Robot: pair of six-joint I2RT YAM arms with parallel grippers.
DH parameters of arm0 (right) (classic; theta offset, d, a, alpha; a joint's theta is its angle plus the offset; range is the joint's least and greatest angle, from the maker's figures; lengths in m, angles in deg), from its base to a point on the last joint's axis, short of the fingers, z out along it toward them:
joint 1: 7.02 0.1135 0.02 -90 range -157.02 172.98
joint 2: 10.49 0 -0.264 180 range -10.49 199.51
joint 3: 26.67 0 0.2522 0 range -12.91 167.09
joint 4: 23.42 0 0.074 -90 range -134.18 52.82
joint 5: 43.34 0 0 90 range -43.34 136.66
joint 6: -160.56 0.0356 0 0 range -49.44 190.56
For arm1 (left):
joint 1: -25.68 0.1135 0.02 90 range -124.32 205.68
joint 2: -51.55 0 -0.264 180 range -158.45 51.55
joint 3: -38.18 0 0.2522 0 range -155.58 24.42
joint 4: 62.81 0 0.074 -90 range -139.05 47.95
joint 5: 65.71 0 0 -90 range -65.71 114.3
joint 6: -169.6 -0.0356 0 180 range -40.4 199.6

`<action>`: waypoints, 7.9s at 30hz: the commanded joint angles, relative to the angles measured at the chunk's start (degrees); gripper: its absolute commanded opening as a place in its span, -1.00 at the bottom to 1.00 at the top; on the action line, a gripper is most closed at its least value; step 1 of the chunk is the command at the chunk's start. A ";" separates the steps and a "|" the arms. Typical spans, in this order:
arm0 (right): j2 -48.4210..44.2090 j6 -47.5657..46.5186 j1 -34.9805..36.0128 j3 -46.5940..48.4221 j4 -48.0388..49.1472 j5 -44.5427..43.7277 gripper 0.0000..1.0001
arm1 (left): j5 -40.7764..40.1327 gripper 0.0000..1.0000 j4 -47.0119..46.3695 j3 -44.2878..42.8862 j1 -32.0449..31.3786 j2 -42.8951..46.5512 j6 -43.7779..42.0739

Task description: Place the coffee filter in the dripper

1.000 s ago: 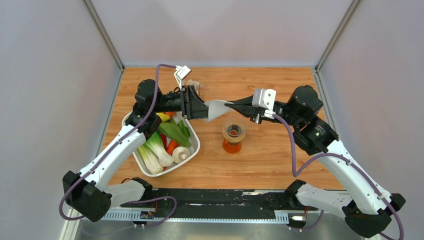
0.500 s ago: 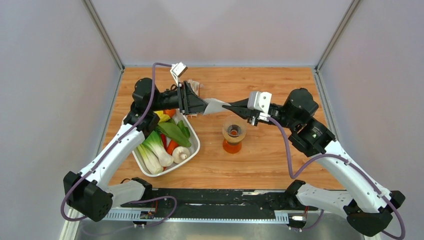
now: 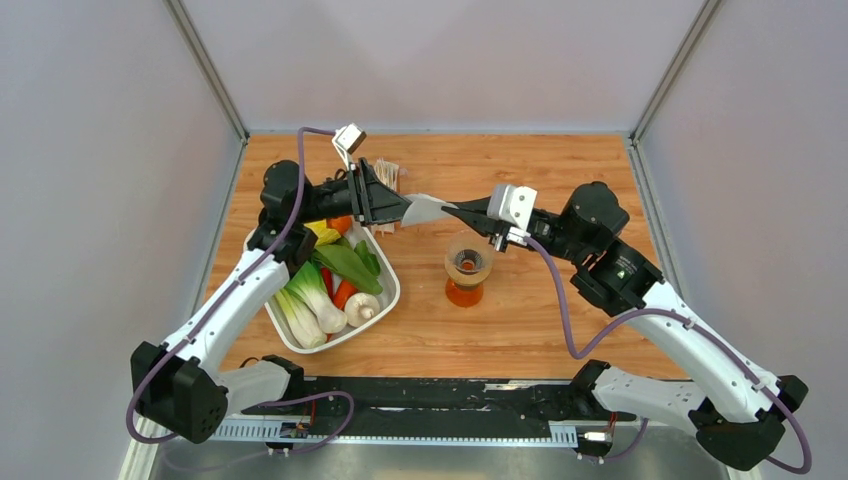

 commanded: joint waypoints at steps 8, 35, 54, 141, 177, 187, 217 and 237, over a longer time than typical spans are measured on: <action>-0.62 1.11 0.58 -1.25 6.75 1.65 -1.00 | 1.16 0.18 -5.25 1.47 0.25 -0.55 3.34; -0.13 1.58 0.39 3.05 -4.43 5.01 -0.27 | 3.18 -0.98 -2.96 0.78 0.57 1.23 -0.34; -1.49 -3.47 -0.62 7.49 -18.84 -0.97 -0.34 | 4.51 -1.00 0.01 -0.41 0.56 1.83 -2.48; 6.00 1.26 -2.76 12.53 -23.17 11.53 -1.00 | 3.10 0.14 16.86 -3.97 -3.69 5.93 -26.77; 2.19 -0.94 -1.23 7.13 -13.22 4.66 -1.00 | -0.35 0.04 6.49 -2.17 -4.22 2.20 -11.64; 2.15 -1.90 0.42 6.64 -12.54 3.32 -1.00 | -1.22 -0.25 4.79 -1.17 -3.13 1.15 -8.11; 4.29 27.07 -11.53 20.38 -17.05 -12.73 1.00 | -63.99 -1.00 39.69 -21.44 -17.97 -1.82 -81.72; 10.21 31.65 -9.73 13.03 -8.36 -16.19 0.98 | -72.97 -1.00 37.06 -26.90 -25.02 -6.88 -83.86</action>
